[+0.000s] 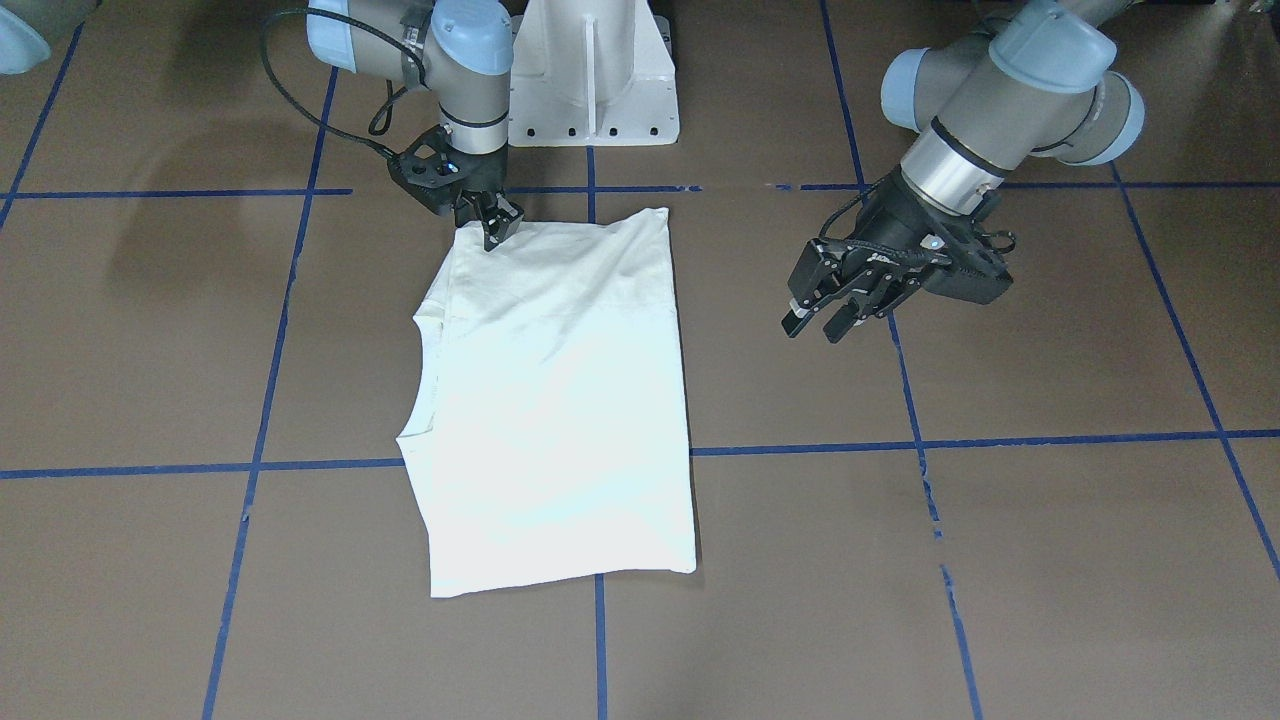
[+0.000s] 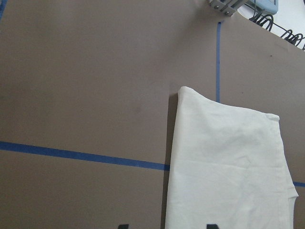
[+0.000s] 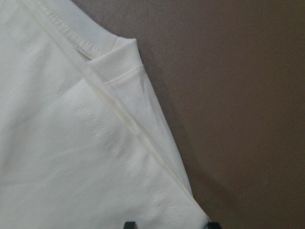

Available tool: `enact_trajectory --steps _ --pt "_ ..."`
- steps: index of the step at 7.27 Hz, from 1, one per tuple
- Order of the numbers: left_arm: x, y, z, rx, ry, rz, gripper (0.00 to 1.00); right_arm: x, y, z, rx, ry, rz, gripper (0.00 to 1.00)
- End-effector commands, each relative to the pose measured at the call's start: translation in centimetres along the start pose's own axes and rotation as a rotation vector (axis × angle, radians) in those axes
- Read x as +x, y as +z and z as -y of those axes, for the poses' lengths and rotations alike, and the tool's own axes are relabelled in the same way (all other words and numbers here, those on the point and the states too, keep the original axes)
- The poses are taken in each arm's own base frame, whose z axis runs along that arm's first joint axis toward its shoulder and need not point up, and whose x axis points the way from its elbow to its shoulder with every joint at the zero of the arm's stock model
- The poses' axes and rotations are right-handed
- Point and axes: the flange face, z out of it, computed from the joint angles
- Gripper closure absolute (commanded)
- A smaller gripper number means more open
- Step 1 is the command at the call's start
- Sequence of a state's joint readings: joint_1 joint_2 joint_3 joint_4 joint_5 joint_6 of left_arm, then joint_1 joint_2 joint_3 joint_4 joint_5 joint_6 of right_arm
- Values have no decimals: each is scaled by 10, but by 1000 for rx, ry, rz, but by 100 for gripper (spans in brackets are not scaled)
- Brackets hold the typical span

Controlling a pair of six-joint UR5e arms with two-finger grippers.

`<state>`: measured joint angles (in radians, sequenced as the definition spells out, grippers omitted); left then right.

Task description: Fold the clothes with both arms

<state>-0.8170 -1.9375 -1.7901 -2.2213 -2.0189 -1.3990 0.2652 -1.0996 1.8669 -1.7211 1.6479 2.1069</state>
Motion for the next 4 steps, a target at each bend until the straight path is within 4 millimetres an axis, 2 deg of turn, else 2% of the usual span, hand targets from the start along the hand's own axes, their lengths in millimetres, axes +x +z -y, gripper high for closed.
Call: enact_trajectory --steps 1,4 --pt "2 -2 0 2 0 -4 38 0 0 0 -1 3 -1 59" --pt "3 -4 0 4 2 -8 38 -3 8 0 -31 28 53 57"
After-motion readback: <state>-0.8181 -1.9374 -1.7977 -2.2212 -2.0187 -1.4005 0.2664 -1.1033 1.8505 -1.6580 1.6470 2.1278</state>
